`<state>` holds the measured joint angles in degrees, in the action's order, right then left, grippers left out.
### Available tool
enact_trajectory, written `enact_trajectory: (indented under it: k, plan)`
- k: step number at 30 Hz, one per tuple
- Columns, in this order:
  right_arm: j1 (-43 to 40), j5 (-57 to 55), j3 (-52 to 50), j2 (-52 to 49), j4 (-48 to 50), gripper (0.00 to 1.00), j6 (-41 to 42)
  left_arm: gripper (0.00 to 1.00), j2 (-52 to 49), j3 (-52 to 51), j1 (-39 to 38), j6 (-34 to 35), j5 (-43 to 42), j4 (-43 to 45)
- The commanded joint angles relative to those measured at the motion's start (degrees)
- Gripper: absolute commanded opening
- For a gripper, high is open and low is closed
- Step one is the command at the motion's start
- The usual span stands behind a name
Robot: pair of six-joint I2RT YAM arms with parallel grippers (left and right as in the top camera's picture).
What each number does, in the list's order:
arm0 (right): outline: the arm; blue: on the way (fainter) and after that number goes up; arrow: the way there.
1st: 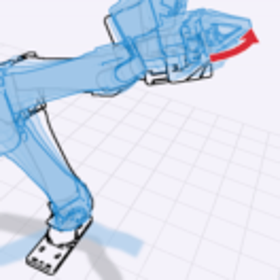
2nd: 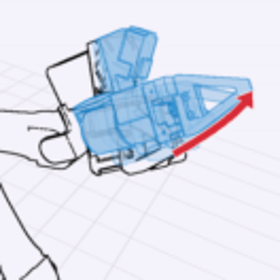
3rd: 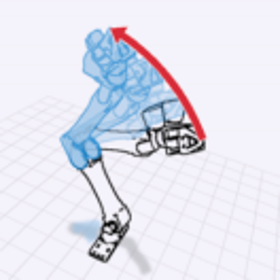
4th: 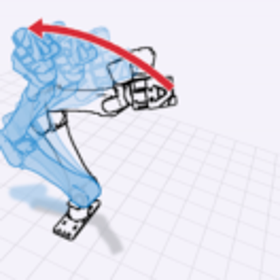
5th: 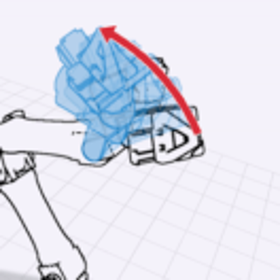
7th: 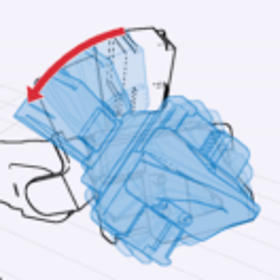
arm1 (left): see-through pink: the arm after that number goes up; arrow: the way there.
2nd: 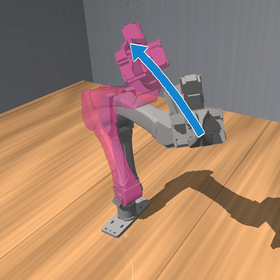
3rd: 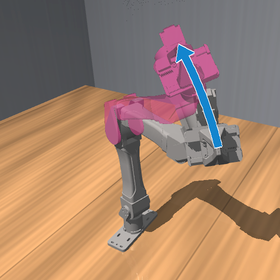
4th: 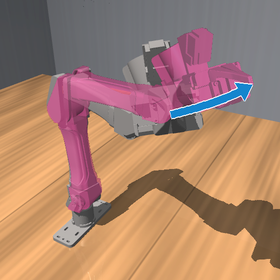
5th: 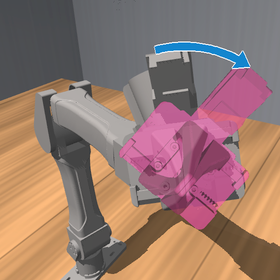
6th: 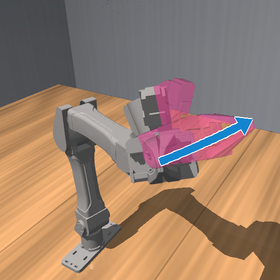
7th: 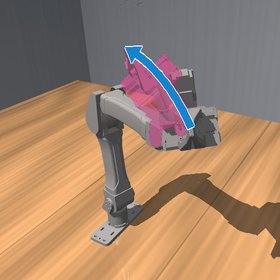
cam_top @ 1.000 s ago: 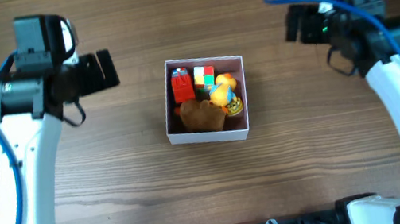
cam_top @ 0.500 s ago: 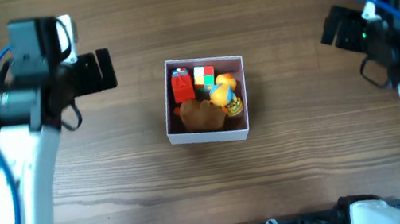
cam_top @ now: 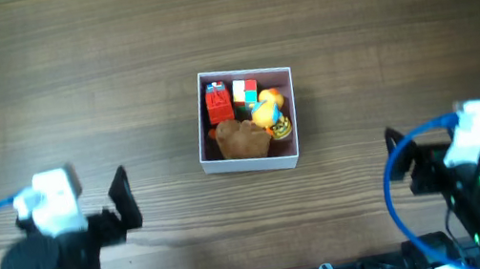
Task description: Pack container
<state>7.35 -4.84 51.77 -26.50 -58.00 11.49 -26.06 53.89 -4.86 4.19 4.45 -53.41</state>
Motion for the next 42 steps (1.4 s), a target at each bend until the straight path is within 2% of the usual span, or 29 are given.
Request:
enact_trajectory:
  k: [1,29,32,36,42]
  plan:
    - [0.31,-2.56,-1.14,1.64,-2.97,1.0,-2.36,1.0,5.57,-2.38,0.2,0.79,2.1,-0.94]
    - [0.28,0.42,-2.67,3.45,-1.49,1.0,-2.54,1.0,5.88,-2.4,0.2,0.76,2.05,-1.79]
    - [0.28,1.53,-6.56,10.01,5.55,1.0,-4.02,1.0,5.88,-2.4,0.2,0.76,2.05,-1.79]
    - [0.28,3.89,-21.2,22.82,20.26,1.0,-3.98,1.0,5.88,-2.4,0.2,0.76,2.05,-1.79]
    - [0.17,7.08,-37.88,26.29,44.28,1.0,-4.04,1.0,5.88,-2.4,0.2,0.76,2.05,-1.79]
